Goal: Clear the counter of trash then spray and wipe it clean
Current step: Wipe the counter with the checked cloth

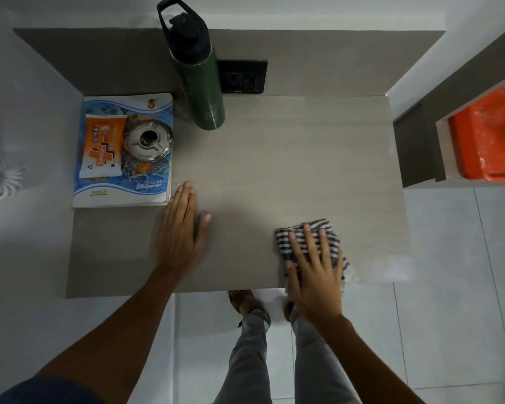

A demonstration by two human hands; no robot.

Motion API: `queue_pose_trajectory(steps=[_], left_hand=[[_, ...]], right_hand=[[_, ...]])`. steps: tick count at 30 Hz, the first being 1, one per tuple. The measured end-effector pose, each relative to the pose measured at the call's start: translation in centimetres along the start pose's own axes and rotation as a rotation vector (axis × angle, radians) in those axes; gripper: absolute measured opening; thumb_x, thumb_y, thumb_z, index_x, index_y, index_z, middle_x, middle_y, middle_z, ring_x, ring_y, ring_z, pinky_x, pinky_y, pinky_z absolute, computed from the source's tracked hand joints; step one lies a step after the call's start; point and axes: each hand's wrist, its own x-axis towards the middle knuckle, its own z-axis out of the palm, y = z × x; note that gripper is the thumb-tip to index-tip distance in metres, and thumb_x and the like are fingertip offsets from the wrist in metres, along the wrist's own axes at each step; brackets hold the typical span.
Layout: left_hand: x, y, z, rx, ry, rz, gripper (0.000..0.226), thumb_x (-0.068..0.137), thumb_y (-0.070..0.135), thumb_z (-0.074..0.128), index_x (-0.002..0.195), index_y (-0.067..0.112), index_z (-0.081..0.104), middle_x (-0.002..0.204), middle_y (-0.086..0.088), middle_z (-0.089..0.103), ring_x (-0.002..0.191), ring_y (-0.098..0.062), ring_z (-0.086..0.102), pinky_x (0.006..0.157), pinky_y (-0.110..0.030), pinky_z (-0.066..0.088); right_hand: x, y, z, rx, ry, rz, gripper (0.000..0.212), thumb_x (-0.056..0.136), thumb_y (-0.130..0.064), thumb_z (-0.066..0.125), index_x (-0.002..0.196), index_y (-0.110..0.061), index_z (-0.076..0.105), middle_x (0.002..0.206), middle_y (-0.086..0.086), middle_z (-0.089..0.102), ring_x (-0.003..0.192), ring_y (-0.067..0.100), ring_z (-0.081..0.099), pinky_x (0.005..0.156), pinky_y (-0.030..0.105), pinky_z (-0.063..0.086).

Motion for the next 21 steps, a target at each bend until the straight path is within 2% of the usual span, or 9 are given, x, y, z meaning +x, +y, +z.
queue_pose_trajectory(steps=[4,11,16,21], left_hand=[[0.1,-0.1,0.1,0.003,0.003,-0.003,0.074,0.114,0.056,0.03,0.173,0.012,0.021,0.183,-0.005,0.02,0.171,-0.018,0.016,0.14,-0.031,0.012],[0.0,-0.2,0.1,-0.017,0.012,0.015,0.074,0.114,0.055,0.035,0.173,0.011,0.022,0.183,-0.005,0.02,0.171,-0.018,0.016,0.139,-0.044,0.025],[0.1,0.2,-0.3,-0.019,0.024,0.008,0.077,0.112,0.056,0.038,0.171,0.008,0.026,0.182,-0.008,0.024,0.17,-0.023,0.022,0.136,-0.049,0.03],[0.0,0.2,-0.2,-0.016,0.035,0.03,0.078,0.112,0.056,0.04,0.172,0.008,0.025,0.182,-0.009,0.023,0.17,-0.023,0.021,0.137,-0.048,0.027]], right_hand=[[0.8,3.6,-1.2,0.001,0.004,0.071,0.071,0.11,-0.061,0.026,0.175,-0.039,0.009,0.185,-0.003,-0.001,0.172,0.028,-0.003,0.134,0.068,0.009],[1.3,7.3,-3.2,0.049,-0.004,0.1,0.074,0.107,-0.064,0.026,0.175,-0.038,0.011,0.185,-0.006,0.0,0.172,0.028,-0.001,0.134,0.069,0.007],[4.9,11.5,-5.6,0.084,0.013,0.345,0.076,0.106,-0.074,0.012,0.173,-0.044,-0.007,0.185,-0.006,-0.008,0.171,0.03,-0.007,0.131,0.074,0.007],[10.9,12.2,-7.3,0.119,0.029,0.434,0.076,0.105,-0.078,0.006,0.171,-0.045,-0.011,0.184,-0.006,-0.009,0.171,0.032,-0.008,0.131,0.074,0.005]])
